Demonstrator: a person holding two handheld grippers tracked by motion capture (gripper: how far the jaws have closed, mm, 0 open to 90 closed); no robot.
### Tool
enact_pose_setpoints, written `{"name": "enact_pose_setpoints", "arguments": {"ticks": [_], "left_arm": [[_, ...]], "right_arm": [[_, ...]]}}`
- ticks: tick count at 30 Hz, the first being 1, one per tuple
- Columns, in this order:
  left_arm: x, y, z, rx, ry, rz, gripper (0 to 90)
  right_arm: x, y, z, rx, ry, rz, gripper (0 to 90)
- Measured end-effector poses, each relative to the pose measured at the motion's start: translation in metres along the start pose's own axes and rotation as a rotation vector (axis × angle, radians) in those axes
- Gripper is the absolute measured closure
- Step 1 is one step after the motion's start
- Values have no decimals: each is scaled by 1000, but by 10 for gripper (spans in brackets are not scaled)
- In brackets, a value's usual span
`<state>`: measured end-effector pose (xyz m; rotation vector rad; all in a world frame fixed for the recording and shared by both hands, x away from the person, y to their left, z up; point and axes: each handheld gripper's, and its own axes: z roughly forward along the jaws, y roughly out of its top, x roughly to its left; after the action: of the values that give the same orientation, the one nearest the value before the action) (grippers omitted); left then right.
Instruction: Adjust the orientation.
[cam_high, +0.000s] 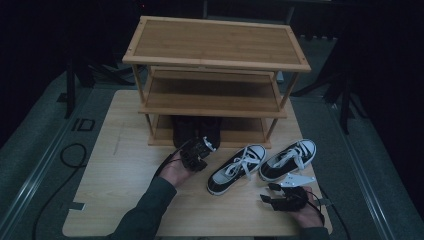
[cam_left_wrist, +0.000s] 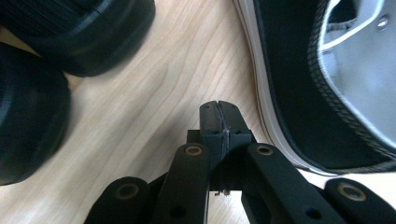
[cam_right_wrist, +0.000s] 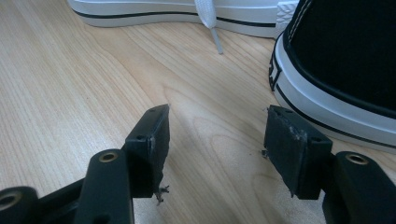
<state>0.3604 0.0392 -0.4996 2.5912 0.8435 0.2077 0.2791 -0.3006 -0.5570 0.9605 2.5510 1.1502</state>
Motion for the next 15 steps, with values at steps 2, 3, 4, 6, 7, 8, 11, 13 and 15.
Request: {"name": "enact_pose_setpoints", "arguments": {"ticks": [2,3,4,6,7,8,11,13,15], "left_arm": [[1,-1,4,8,-5,0,900],[1,-1,7,6,-7,-5,900],[1,-2,8,8,-11,-9,900],[0,-2,11,18,-21,-1,900],[-1,-3,12,21,-24,2,900],[-2,-3,13,30,-26,11,900],[-5,-5,16,27,-46,9,900],[-7,-6,19,26,-69,10,900],[-7,-7,22,40,-95,27,900]], "right_arm": [[0,0,0,0,-1,1,402],[0,0,0,0,-1,1,402],[0,0,-1,0,-2,1,402],[-1,-1,-1,1,-5,4,402],[-1,-1,-1,2,-6,5,402],[-1,-1,-1,2,-7,5,402],[-2,-1,-2,2,-9,5,402],[-2,-1,-2,3,-11,7,402],[-2,-1,-2,2,-13,8,402]]}}
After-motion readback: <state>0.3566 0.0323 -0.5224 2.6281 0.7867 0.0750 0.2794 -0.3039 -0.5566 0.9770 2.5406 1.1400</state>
